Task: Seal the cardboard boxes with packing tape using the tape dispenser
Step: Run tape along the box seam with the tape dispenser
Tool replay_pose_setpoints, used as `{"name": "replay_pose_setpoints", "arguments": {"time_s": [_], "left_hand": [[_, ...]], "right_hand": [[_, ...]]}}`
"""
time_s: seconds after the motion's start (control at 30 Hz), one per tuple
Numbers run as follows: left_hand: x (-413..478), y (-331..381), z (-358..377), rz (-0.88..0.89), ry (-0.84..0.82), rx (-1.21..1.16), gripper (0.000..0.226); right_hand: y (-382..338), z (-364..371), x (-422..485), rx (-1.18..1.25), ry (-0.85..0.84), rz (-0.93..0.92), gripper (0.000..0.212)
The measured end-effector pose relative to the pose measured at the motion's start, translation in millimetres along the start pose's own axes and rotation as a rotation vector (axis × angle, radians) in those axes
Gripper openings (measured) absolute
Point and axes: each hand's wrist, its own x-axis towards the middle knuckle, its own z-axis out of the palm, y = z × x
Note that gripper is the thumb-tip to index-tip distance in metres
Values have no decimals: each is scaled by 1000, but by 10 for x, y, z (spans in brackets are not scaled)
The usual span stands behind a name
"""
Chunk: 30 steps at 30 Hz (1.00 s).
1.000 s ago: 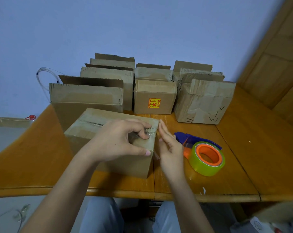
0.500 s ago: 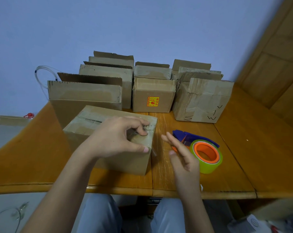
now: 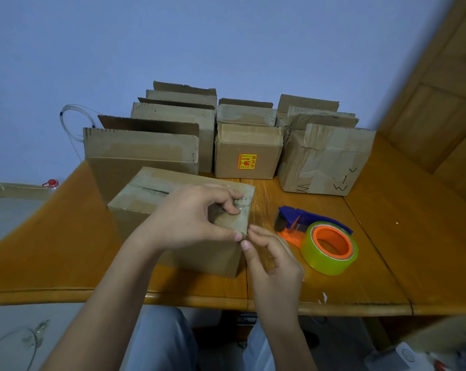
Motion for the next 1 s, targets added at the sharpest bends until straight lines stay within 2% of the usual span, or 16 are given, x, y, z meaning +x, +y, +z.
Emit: {"name": "replay_pose_setpoints", "arguments": {"time_s": [0.17, 0.27, 0.4, 0.8, 1.0], "left_hand": [[5, 0, 0, 8, -3, -1, 53], [5, -3, 2, 5, -4, 7, 50], [1, -8, -1, 3, -7, 17, 49], [13, -12, 7, 8, -13, 32, 55], [4, -2, 9, 6, 2, 29, 55]], "right_hand": [[25, -14, 48, 45, 10, 12, 16], [32, -42, 100, 83, -20, 31, 6], [36, -77, 173, 142, -76, 75, 16], [104, -161, 357, 170, -195, 15, 9], [108, -140, 196, 106, -93, -80, 4]]}}
